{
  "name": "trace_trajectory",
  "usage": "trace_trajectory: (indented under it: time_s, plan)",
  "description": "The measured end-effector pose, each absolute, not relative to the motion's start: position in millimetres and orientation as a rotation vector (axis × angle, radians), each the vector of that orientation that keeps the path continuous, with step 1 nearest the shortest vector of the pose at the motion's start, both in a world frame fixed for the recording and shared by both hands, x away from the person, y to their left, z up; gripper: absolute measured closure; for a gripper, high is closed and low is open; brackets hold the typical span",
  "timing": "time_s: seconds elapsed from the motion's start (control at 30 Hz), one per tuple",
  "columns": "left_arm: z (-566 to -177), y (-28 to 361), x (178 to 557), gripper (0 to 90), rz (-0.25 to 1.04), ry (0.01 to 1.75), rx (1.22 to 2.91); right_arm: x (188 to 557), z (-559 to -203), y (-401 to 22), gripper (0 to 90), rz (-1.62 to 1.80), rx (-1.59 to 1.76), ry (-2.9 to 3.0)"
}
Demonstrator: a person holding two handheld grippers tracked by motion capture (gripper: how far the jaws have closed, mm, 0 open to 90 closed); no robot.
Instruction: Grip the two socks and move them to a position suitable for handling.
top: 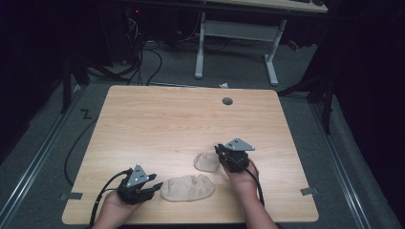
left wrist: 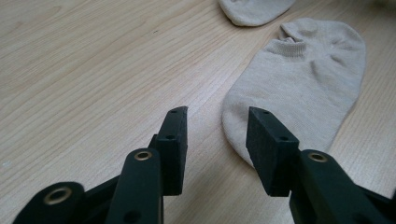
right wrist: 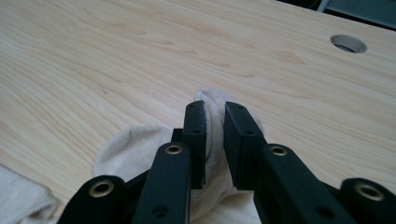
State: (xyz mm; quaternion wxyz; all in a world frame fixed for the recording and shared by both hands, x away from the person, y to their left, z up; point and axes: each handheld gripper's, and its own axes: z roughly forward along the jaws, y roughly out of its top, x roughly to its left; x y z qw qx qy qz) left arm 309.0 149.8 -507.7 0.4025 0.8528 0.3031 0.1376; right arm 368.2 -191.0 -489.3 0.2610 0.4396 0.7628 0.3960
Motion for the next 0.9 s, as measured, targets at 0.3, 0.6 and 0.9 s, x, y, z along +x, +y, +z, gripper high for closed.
trace_trajectory:
  time_s: [0.3, 0.6, 0.9]
  plan:
    - [-506.5, 150.6, 307.3, 58.8, 0.352, 0.752, 2.161, 361.1, -493.3, -208.6, 77.9, 1.051, 1.224, 2.064]
    - [-506.4, 151.4, 308.8, 58.5, 0.351, 0.760, 2.156, 347.4, -500.2, -234.6, 70.4, 0.980, 1.268, 2.055]
    - [-509.2, 144.6, 308.9, 58.1, 0.355, 0.748, 2.183, 338.8, -502.5, -257.7, 66.1, 0.931, 1.298, 2.016]
